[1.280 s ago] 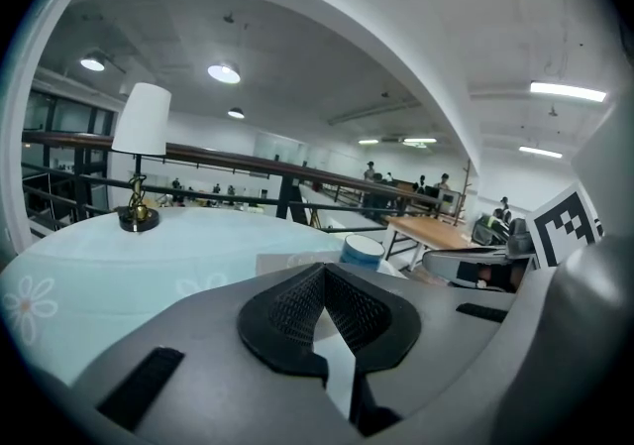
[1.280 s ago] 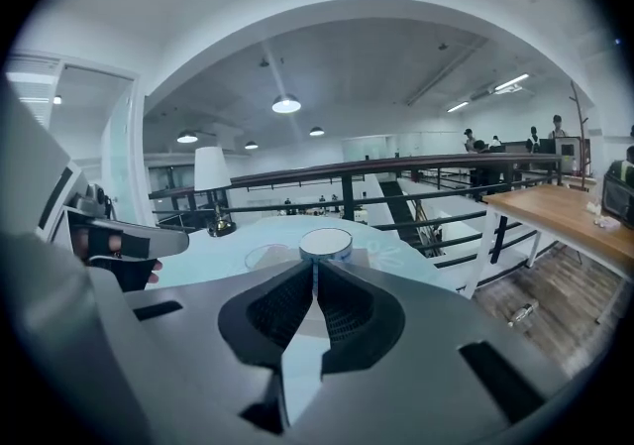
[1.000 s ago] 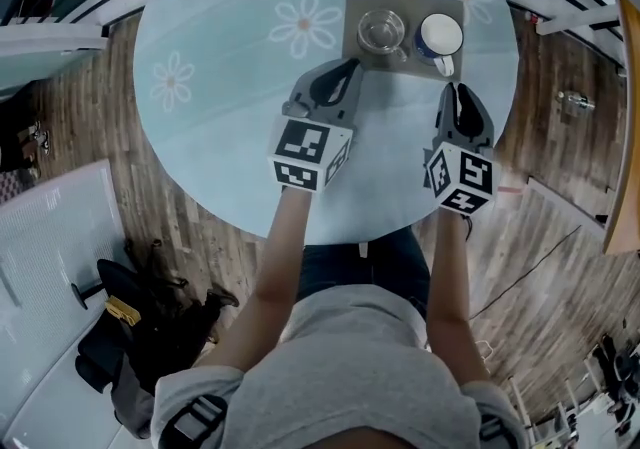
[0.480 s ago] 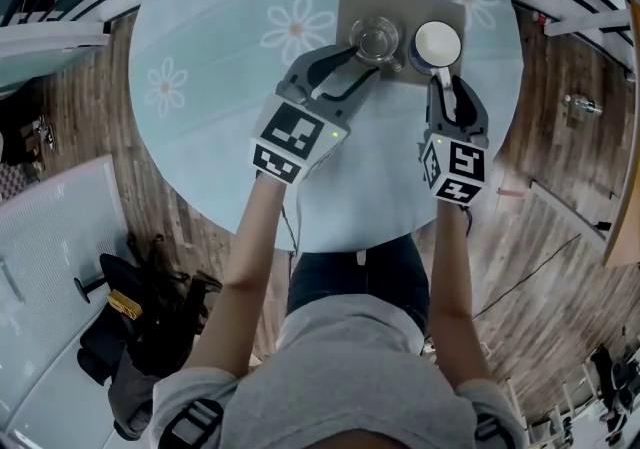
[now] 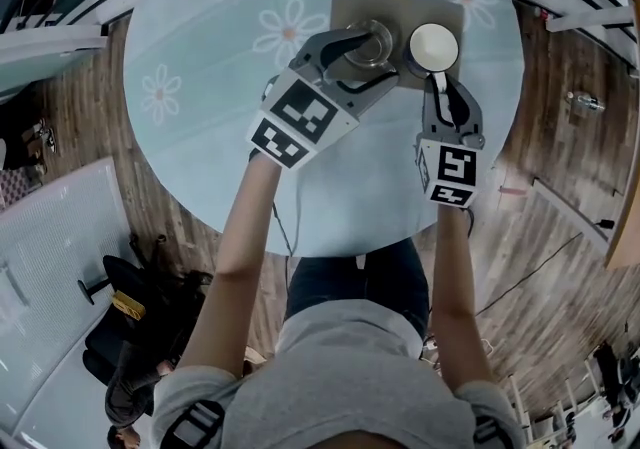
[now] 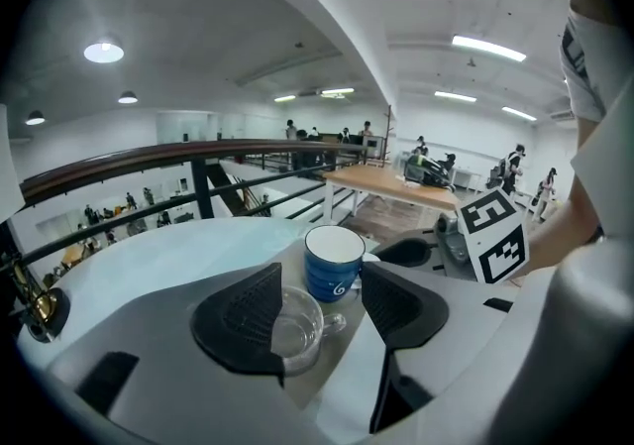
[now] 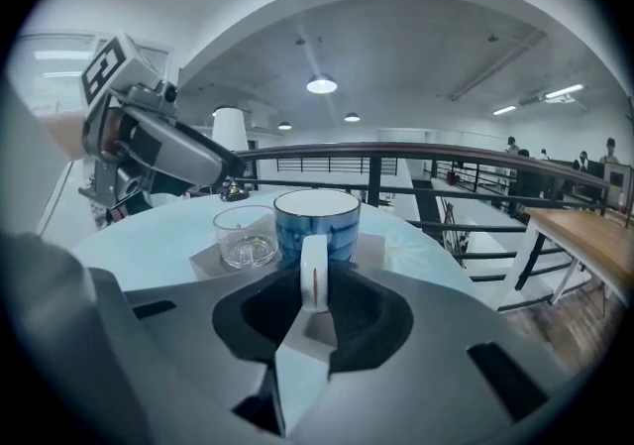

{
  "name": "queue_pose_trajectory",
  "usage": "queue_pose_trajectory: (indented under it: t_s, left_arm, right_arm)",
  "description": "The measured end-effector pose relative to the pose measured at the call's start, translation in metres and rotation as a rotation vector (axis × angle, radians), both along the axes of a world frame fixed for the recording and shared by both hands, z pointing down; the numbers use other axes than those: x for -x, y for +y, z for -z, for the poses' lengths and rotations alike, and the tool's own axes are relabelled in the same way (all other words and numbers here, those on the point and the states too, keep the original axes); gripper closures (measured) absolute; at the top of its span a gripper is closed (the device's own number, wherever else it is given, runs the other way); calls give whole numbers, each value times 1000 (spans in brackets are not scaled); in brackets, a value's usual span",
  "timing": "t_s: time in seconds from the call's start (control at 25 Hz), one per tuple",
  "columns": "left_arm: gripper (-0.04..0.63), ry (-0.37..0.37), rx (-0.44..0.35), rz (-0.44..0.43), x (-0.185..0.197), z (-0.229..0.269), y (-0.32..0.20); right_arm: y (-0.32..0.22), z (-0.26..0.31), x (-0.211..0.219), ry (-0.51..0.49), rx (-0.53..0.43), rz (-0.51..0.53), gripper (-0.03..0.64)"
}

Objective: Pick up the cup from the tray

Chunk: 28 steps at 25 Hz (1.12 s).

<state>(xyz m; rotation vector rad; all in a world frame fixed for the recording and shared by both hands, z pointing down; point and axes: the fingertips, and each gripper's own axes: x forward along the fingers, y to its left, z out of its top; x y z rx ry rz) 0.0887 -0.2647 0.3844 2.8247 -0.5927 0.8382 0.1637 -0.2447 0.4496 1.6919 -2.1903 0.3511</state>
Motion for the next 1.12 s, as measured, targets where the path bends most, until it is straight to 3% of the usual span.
queue_pose_trajectory:
  t_s: [0.32, 0.64, 1.12]
  left_arm:
    - [288, -138, -6, -156, -19, -21, -3]
    - [285, -139, 18, -210, -39, -33, -8]
    - [281, -140, 35, -287, -59, -45, -5]
  right_arm:
    - [4, 1, -6, -7, -35, 158, 558]
    - [2, 10, -3, -36, -114, 345, 560]
    - [2, 16, 3, -90, -151, 422, 560]
